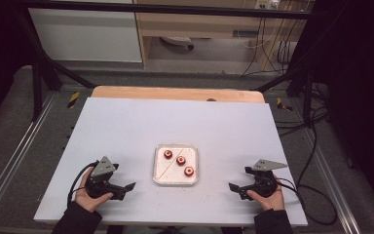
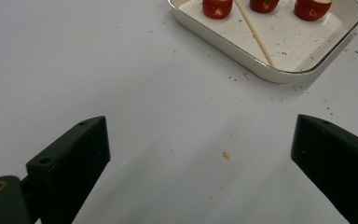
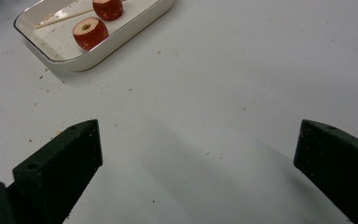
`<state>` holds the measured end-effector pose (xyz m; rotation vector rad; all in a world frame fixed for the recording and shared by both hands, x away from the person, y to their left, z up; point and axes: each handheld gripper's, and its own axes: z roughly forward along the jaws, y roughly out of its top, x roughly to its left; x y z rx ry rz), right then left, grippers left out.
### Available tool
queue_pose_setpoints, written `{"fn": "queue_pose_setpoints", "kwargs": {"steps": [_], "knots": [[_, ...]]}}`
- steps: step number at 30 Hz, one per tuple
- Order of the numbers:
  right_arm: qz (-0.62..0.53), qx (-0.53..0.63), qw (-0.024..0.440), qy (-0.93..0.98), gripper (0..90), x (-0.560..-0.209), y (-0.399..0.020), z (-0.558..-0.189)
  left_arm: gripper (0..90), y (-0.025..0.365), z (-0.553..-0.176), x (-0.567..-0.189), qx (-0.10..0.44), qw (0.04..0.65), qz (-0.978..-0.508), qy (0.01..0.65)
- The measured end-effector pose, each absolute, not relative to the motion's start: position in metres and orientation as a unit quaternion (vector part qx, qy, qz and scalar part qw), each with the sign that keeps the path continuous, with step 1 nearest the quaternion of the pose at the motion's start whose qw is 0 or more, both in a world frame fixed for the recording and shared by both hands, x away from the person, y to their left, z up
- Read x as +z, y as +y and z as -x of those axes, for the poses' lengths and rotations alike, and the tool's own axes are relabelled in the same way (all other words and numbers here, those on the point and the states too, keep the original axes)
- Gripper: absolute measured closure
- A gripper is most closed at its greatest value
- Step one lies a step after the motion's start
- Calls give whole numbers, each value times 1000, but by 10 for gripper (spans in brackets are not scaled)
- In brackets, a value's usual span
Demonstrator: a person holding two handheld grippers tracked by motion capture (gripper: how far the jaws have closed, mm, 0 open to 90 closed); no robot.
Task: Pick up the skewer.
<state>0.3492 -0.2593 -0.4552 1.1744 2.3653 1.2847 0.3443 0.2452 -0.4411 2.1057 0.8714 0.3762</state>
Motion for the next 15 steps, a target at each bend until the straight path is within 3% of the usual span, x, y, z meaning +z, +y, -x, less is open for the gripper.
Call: {"fn": "queue_pose_setpoints", "kwargs": {"steps": [15], "knots": [[-398,436,101,801,15,-455,-259,-349,43,222,-346,-436,143,398,-843,334]]}}
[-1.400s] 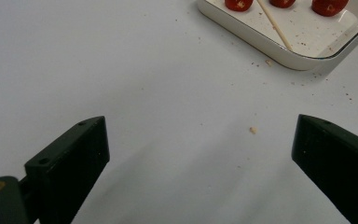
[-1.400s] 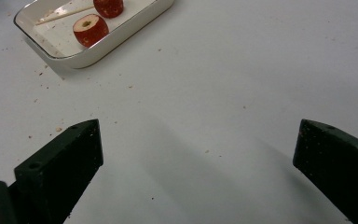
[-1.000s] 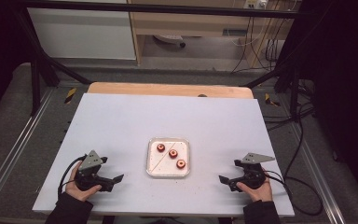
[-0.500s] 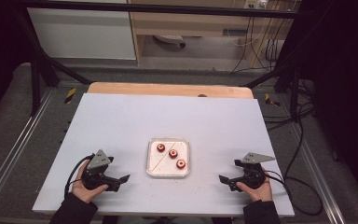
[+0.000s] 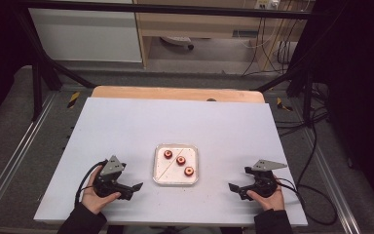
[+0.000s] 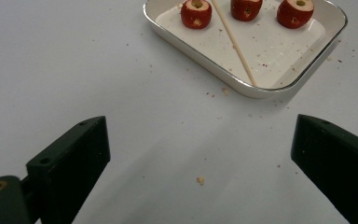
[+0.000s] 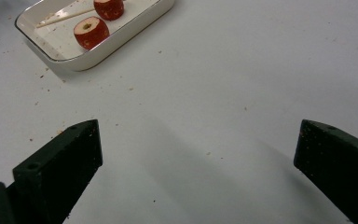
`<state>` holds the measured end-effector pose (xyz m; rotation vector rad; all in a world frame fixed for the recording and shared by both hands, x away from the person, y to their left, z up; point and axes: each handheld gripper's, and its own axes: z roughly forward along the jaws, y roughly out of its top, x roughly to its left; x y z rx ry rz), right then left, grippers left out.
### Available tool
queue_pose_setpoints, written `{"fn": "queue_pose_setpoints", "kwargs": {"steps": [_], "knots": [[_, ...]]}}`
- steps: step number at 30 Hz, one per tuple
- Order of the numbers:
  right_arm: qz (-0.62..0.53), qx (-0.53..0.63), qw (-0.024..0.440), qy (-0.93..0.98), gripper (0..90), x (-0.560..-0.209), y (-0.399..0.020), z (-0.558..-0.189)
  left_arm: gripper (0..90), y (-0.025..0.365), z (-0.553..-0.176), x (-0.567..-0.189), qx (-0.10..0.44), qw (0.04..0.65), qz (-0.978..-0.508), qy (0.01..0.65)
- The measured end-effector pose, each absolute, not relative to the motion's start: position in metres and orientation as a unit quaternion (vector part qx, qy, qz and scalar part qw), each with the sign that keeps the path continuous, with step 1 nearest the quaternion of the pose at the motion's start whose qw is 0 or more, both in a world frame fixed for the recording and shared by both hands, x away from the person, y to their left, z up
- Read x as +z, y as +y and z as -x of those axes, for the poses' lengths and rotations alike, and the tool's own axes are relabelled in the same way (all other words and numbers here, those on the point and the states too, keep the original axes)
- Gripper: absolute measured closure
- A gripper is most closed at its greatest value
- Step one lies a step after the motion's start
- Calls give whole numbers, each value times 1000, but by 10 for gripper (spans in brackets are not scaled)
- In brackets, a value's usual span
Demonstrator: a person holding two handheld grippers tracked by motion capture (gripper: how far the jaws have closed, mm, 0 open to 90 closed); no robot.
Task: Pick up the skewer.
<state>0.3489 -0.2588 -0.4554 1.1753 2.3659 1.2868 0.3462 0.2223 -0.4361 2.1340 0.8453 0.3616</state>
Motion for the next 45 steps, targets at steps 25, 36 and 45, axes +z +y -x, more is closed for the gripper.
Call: {"fn": "queue_pose_setpoints", "kwargs": {"steps": [25,36,45], "knots": [[-399,433,100,802,16,-456,-258,-349,45,170,-367,-414,144,390,-846,332],[-398,434,99,802,16,-456,-258,-349,95,143,-381,-416,138,369,-852,344],[-397,434,99,803,17,-457,-258,-349,315,122,-386,-426,141,342,-861,349]]}}
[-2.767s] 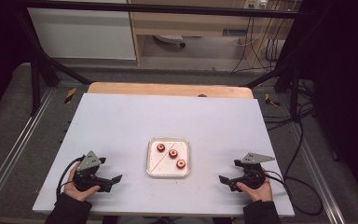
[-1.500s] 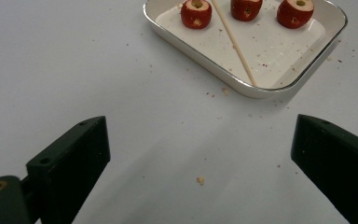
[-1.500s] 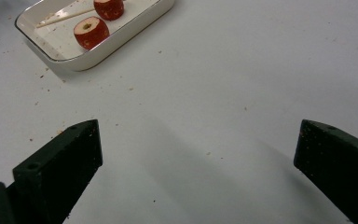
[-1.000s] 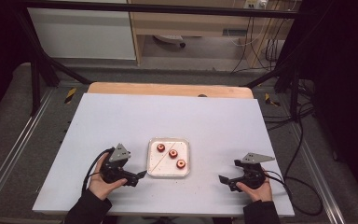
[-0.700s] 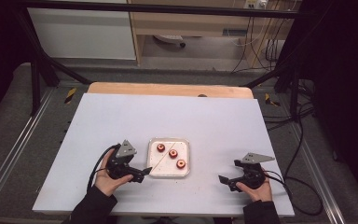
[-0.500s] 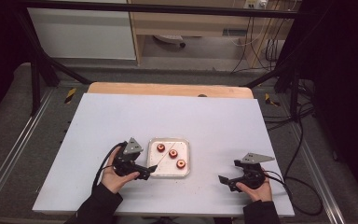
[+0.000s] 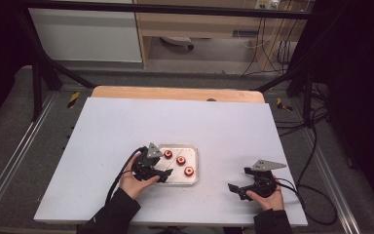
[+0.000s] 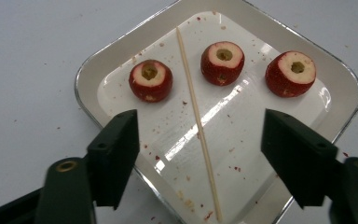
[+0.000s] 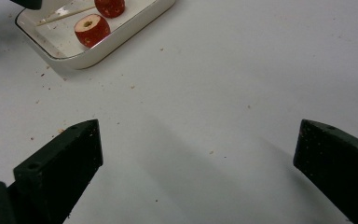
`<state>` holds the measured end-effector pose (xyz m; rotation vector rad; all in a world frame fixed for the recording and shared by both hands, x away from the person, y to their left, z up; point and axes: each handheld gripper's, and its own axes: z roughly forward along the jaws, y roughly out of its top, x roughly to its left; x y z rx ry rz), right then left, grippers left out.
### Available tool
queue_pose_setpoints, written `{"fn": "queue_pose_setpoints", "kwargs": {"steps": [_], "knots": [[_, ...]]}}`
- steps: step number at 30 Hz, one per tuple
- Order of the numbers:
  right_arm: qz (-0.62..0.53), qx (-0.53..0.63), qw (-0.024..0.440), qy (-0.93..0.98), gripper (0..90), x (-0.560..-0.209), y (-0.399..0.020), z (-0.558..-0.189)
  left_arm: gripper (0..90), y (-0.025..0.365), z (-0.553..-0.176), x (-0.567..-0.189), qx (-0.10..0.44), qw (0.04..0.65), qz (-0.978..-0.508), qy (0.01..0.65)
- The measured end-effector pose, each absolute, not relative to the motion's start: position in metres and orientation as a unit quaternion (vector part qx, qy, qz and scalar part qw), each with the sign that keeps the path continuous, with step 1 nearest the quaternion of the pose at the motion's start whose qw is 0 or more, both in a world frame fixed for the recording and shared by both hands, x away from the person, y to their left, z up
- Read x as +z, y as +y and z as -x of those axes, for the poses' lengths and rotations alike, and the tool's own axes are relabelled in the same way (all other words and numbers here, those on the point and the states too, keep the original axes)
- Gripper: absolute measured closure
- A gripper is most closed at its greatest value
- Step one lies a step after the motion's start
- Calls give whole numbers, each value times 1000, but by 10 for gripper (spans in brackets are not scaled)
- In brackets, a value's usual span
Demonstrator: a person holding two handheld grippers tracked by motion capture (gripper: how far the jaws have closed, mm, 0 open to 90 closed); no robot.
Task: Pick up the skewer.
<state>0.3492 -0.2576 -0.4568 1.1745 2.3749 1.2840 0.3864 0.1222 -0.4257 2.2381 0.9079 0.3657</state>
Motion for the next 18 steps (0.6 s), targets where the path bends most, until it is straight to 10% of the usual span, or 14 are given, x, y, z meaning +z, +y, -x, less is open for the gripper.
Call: {"fn": "queue_pose_setpoints", "kwargs": {"steps": [18], "knots": [[-398,434,97,803,17,-456,-258,-349,746,122,-383,-440,128,338,-860,360]]}}
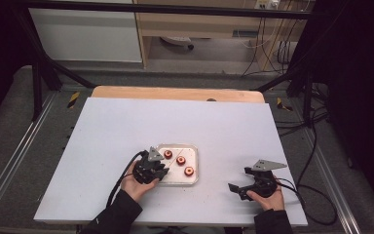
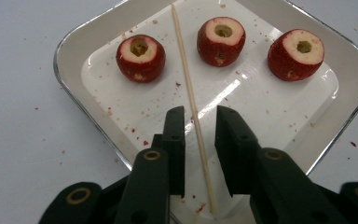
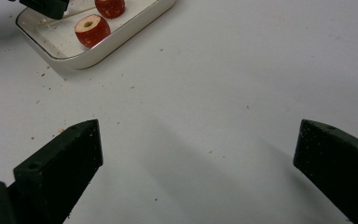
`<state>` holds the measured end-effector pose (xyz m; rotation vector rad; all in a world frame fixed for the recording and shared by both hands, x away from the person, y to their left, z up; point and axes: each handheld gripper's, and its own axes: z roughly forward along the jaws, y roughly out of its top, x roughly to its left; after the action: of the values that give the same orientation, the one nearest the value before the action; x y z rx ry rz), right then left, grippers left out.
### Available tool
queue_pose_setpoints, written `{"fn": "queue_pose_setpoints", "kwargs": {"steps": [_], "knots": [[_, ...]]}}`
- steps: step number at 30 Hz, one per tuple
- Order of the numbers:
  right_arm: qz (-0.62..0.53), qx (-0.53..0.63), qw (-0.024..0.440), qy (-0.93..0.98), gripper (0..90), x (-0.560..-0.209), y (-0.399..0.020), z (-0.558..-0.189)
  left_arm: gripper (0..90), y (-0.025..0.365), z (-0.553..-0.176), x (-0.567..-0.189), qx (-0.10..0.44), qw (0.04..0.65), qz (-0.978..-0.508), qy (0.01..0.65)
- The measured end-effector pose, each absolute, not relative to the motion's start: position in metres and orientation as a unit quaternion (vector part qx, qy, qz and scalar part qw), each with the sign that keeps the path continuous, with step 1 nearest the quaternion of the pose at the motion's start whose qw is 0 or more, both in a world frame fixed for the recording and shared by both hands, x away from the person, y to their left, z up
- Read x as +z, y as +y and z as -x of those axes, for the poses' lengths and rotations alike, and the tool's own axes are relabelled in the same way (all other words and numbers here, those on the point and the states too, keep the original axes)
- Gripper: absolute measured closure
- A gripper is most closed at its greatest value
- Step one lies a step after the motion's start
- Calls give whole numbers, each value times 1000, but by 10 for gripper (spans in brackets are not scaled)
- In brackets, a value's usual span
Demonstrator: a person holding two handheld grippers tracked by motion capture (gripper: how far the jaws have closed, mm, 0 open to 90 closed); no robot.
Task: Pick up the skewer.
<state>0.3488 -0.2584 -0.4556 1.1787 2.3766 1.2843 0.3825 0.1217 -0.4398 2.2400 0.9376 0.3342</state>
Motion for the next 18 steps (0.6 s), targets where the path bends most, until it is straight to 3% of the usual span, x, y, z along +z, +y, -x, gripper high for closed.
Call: {"fn": "queue_pose_setpoints", "kwargs": {"steps": [18], "knots": [[-396,433,98,803,17,-456,-258,-349,860,119,-377,-444,143,342,-852,370]]}}
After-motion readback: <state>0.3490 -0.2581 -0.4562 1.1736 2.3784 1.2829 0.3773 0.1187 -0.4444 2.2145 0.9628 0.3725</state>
